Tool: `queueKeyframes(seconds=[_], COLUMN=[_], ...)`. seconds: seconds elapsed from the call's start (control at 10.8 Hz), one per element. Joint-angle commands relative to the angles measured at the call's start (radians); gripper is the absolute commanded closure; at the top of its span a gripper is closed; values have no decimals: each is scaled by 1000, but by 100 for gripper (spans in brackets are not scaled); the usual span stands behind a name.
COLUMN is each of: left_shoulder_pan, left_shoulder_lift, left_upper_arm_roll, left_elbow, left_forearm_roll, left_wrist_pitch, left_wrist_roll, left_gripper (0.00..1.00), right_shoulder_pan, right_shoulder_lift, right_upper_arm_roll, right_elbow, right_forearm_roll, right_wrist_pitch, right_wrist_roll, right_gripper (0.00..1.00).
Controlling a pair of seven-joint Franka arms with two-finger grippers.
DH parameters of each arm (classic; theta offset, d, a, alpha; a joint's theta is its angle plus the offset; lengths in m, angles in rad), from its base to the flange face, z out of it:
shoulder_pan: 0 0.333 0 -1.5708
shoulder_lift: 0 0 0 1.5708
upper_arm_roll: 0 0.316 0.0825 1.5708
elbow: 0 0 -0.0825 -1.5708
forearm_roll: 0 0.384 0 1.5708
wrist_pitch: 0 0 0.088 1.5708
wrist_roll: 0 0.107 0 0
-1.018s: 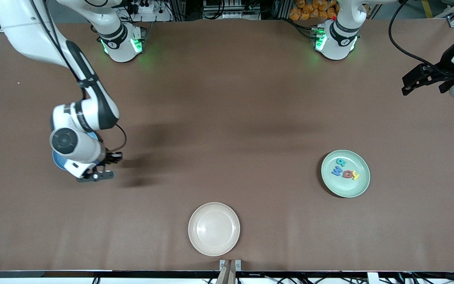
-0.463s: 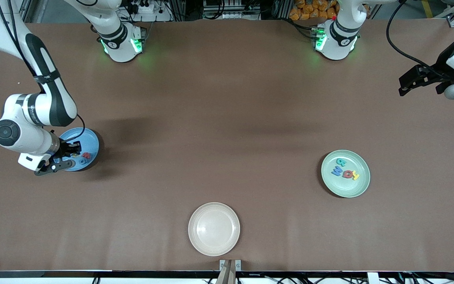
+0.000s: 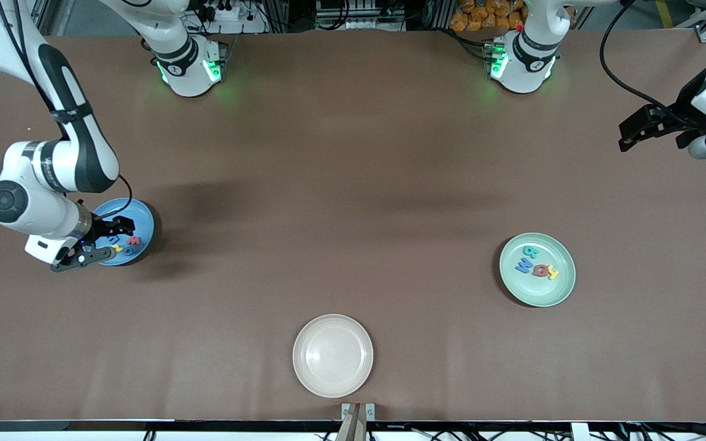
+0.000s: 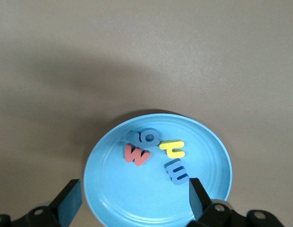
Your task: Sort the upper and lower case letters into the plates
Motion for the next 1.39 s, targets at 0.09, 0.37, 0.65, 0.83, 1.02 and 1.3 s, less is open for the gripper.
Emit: queueKeyframes(seconds=[0.09,0.37,0.65,0.83,1.02,1.3], left_shoulder_pan=[9,9,9,14,14,12], left_shoulder_lift=[18,18,10,4,3,3], left_upper_arm_roll=[1,3,6,11,17,17], left_elbow=[12,12,13,13,13,15], left_forearm_roll=[-12,-12,-12,-9,-7,7], left_wrist_pitch=[-14,-14,-14,-14,-14,-14], left_wrist_roll=[8,8,11,11,11,12], left_gripper=[0,0,0,0,0,0], right_shoulder_pan=[2,146,251,291,306,296], right_shoulder_lift=[-163,-239,-316,-346,-337,-348], right_upper_arm_roll=[9,-85,-163,-190,-193,-193], right_elbow=[-115,-135,-134,-82,117,219], right_forearm_roll=[60,102,102,104,126,182], right_wrist_pitch=[-13,-60,-100,-181,-347,-395], right_wrist_roll=[16,78,102,102,102,102], right_gripper=[0,0,0,0,0,0])
